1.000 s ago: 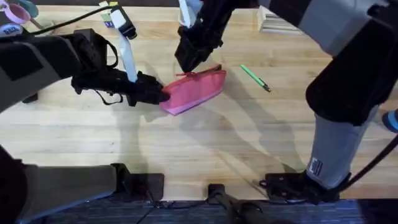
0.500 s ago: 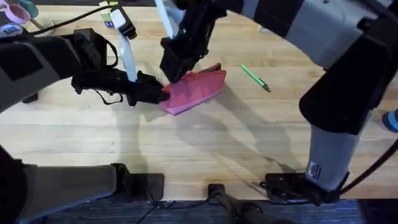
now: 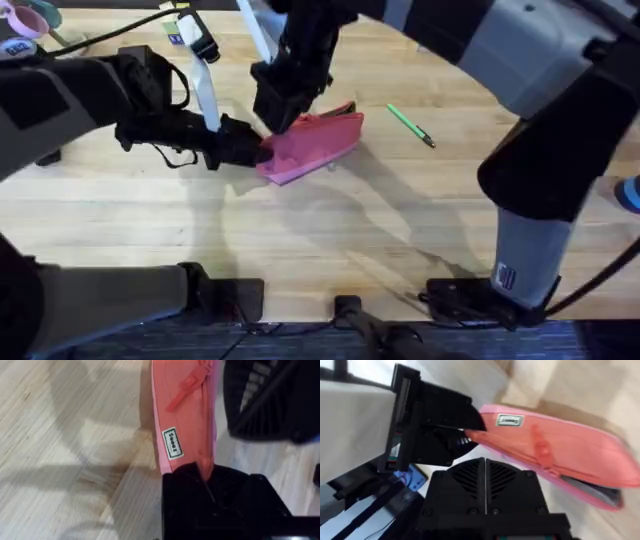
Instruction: Unzip the bag, pick up the pens from the table one at a time and place them inside, then zip the bag closed.
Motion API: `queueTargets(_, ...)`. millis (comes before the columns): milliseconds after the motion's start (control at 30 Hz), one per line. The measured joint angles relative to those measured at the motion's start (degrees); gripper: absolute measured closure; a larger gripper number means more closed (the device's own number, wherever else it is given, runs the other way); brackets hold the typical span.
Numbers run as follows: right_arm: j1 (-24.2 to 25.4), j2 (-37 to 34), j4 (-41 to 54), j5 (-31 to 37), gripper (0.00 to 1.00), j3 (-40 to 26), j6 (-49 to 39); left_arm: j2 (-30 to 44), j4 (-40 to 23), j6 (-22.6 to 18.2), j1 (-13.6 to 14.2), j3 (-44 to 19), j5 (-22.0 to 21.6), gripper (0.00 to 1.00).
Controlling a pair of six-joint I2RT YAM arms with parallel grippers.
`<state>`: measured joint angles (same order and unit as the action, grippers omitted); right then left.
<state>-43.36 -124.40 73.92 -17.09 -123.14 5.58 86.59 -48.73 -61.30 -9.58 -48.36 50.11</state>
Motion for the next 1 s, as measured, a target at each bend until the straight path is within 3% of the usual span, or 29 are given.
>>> queueTargets(167, 0.5, 0.0, 1.6, 4.0, 0.972, -6.0, -0.1, 0.0, 0.0, 0.0, 0.0, 0.0, 0.0, 0.959)
queueTargets(267, 1.3, 0.0, 2.4, 5.0, 0.876, -8.4, -0.2, 0.0, 0.1, 0.0, 0.0, 0.0, 0.0, 0.959)
queueTargets(300, 1.6, 0.0, 2.5, 5.3, 0.792, -8.8, -0.5, 0.0, 0.1, 0.0, 0.0, 0.0, 0.0, 0.959)
queueTargets(467, 3.7, 0.0, 5.0, 6.0, 0.116, -10.5, -1.9, 0.0, 0.1, 0.0, 0.0, 0.0, 0.0, 0.959)
queueTargets(500, 4.1, 0.0, 5.8, 6.5, 0.032, -10.7, -2.6, 0.0, 0.1, 0.0, 0.0, 0.0, 0.0, 0.959)
queueTargets(1000, 5.2, 0.0, 7.6, 11.6, 0.004, -11.1, -7.5, 0.0, 0.1, 0.0, 0.0, 0.0, 0.0, 0.959)
